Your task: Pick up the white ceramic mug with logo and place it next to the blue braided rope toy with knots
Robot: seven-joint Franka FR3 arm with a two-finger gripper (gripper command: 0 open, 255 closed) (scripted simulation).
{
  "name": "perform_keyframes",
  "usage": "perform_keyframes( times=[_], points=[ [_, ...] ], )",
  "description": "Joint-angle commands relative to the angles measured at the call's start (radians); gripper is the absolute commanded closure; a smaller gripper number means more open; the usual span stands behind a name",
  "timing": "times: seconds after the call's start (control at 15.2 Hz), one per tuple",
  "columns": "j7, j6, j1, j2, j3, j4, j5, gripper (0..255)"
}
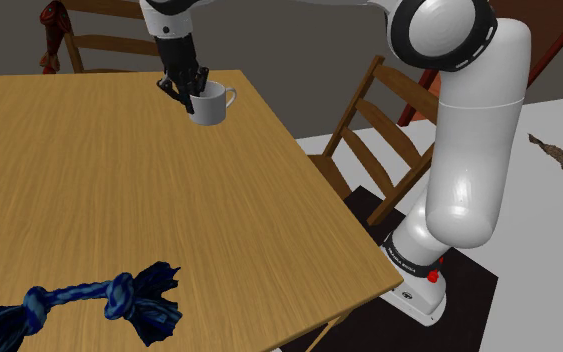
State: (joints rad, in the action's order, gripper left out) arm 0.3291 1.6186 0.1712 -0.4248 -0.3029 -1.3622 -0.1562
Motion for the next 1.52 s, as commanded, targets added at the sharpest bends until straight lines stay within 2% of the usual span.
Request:
perform_keyframes(
  times=[0.0,0.86,1.19,1.45],
  points=[
    [-0.002,-0.023,0.001,0.0,0.0,0.023,0.0,255],
    [-0.011,-0.221,0.028,-0.04,-0.001,0.261,-0.01,255],
    [-0.015,-0.314,0.048,-0.08,0.001,0.396,-0.022,255],
    [-0.021,-0.407,0.074,-0.136,0.005,0.545,-0.038,255]
  ],
)
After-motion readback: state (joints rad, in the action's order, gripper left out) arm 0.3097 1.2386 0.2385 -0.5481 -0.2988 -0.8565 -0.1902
